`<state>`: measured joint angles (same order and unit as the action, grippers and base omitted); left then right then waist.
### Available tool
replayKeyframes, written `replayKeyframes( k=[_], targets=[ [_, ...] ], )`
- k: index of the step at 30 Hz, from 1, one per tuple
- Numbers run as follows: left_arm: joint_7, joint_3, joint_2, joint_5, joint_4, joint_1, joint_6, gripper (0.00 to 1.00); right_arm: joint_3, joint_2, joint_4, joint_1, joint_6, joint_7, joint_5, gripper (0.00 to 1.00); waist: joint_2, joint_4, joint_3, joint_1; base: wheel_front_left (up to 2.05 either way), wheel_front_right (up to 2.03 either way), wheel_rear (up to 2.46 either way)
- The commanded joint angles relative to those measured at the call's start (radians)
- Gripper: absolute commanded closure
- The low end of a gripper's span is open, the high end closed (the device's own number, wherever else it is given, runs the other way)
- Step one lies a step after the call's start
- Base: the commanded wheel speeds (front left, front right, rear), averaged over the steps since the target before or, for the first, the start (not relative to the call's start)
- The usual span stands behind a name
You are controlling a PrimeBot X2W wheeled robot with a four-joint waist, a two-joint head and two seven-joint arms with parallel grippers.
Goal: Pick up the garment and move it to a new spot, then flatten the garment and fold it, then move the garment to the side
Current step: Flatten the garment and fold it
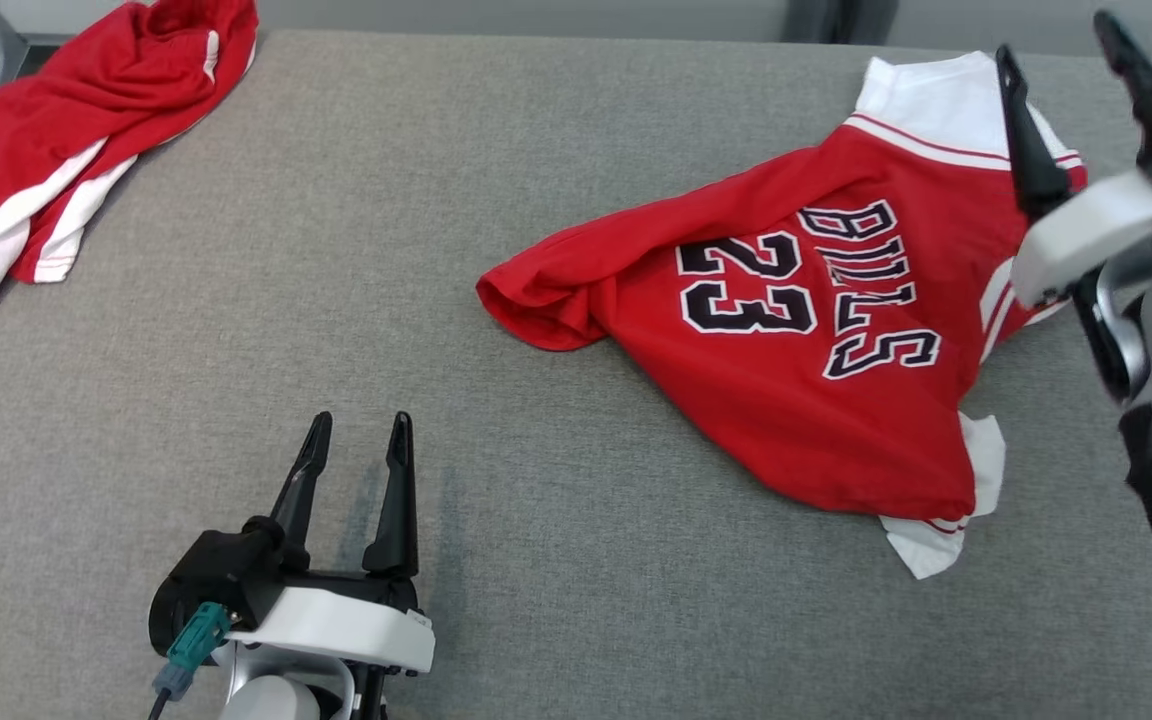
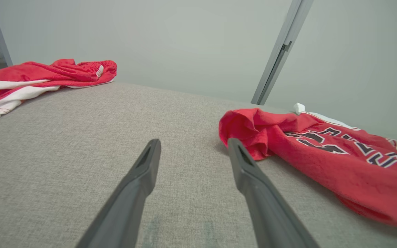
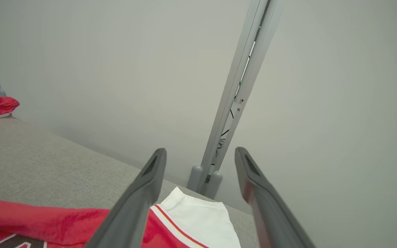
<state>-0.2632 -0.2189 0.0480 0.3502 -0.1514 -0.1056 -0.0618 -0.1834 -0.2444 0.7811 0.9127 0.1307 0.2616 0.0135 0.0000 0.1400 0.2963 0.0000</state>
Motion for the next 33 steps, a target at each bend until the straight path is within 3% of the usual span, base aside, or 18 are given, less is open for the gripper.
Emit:
replayKeyframes(
  k=[1, 9, 18, 23, 33],
  targets=[
    [-0.002, 0.008, 0.004, -0.009, 0.000, 0.016, 0.001, 0.00, 0.000, -0.006, -0.037, -0.045, 0.000, 0.005, 0.019, 0.00, 0.0000, -0.032, -0.031, 0.0000, 0.00, 0.00, 0.00],
    [-0.002, 0.025, 0.004, -0.018, -0.002, 0.036, 0.006, 0.00, 0.026, 0.024, -0.293, -0.425, 0.000, 0.003, 0.113, 0.00, 0.0000, -0.092, -0.079, 0.0000, 0.00, 0.00, 0.00],
    [-0.002, 0.032, 0.004, -0.026, -0.001, 0.044, 0.009, 0.00, 0.000, 0.088, -0.463, -0.701, 0.000, -0.001, 0.065, 0.00, 0.0000, -0.111, -0.088, 0.0000, 0.00, 0.00, 0.00],
    [-0.002, 0.038, 0.004, -0.031, 0.002, 0.045, 0.014, 0.00, -0.039, 0.086, -0.489, -0.771, 0.000, -0.035, 0.066, 0.00, 0.0000, -0.109, -0.085, 0.0000, 0.00, 0.00, 0.00],
    [-0.002, 0.039, 0.004, -0.028, 0.003, 0.029, 0.012, 0.00, -0.089, 0.060, -0.399, -0.750, 0.000, -0.065, 0.007, 0.02, 0.0000, -0.081, -0.071, 0.0000, 0.00, 0.00, 0.00]
  ],
)
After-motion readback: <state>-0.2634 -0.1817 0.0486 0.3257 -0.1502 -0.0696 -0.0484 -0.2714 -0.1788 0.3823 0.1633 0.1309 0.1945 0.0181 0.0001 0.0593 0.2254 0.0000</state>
